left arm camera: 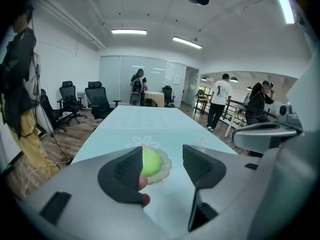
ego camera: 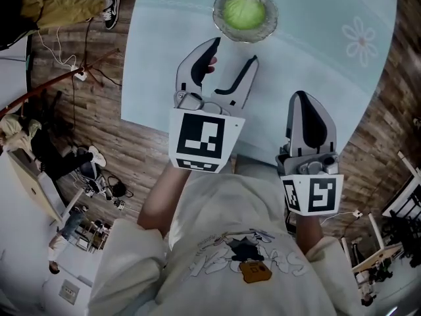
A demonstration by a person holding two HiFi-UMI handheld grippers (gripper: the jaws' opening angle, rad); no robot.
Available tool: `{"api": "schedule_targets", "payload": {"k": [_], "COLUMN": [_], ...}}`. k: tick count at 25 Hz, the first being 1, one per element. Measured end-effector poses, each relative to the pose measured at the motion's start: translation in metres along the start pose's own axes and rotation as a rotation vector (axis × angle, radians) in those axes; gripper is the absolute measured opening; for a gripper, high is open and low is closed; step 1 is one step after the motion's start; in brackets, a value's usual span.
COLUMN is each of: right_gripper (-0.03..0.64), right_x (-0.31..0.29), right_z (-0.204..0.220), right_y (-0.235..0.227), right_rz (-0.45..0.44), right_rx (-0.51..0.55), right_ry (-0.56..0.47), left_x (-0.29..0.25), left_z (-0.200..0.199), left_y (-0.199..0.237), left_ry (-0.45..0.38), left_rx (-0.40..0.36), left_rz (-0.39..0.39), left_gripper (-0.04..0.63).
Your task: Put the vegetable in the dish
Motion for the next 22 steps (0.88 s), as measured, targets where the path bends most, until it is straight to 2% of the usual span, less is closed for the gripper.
{"api": "schedule_targets", "payload": {"k": [4,6,9,11,16,22], "right_gripper": [0.023,0.023,0.023,0.023,0.023,0.023], "right_x": [0.010,0.019,0.033,0.041,0.062,0.088], "right_z": [-0.012,-0.017,-0.023,-0.027,-0.038,-0.053], "right_y": [0.018,0.027,0.036,0.043,0.069,0.096], "right_rz": [0.011,0.015,0.021,0.029,0.036,0.021], "right_rx": [0.012,0.020,0.032,0.037,0.054,0.091], "right_ry": [-0.019,-0.028,-0.045,-0.053,-0.079,-0.114], "left_x": [0.027,0.045,0.067,0.082,0.125,0.176], "left_z": [-0.003,-0.007,-0.010,-0.012,-0.014,-0.019], "left_y": [-0.001,0.000,-0.004,-0.006,-0.012,-0.024], "left_ry": [0.000,-0.022,-0.032,-0.043,-0.069,-0.116], "left_rx": [-0.042,-0.056,-0.053,-0.052,-0.037,0.016], "left_rz": [-0.022,-0.061,-0.082,-0.086,-0.080,-0.062], "left_gripper": [0.213,0.099,0.069,0.015,0.008,0.008]}}
Point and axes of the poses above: the fingertips, and each gripper's own axes: x backward along the fingers, y to its left, z out of its underside, the point moved 5 cm from there along x, backward along the fingers, and after that the axes turned 1 degree about -y, right-handed, at the moved point
